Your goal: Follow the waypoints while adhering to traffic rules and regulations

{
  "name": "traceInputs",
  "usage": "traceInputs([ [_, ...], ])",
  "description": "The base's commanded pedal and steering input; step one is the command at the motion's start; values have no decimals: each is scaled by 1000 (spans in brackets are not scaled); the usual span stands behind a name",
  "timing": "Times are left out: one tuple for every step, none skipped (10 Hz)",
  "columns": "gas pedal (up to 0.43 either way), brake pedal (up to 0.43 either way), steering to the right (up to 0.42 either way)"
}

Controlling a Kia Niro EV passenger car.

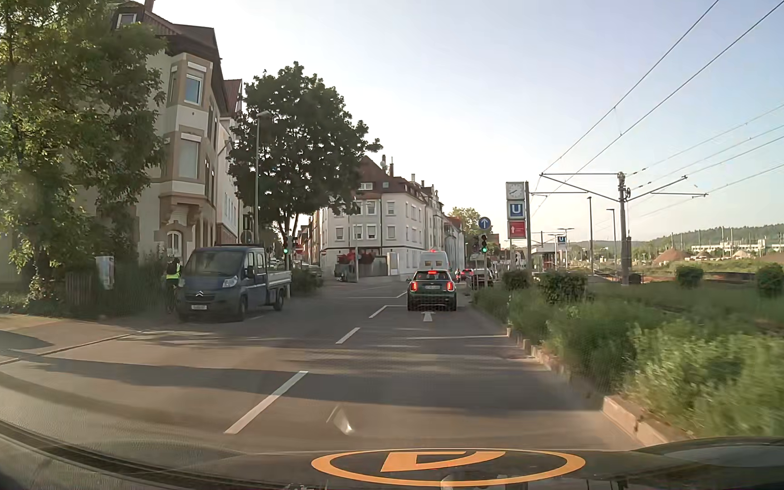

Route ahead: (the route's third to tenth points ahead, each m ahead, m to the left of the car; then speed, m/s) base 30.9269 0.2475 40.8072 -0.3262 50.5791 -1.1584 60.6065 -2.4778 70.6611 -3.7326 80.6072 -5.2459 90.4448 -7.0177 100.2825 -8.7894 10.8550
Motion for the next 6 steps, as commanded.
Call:
traceInputs([
  [0, 0, -1],
  [0, 0, -2],
  [0, 0, -2],
  [8, 0, -1],
  [8, 0, -1],
  [8, 0, -1],
])
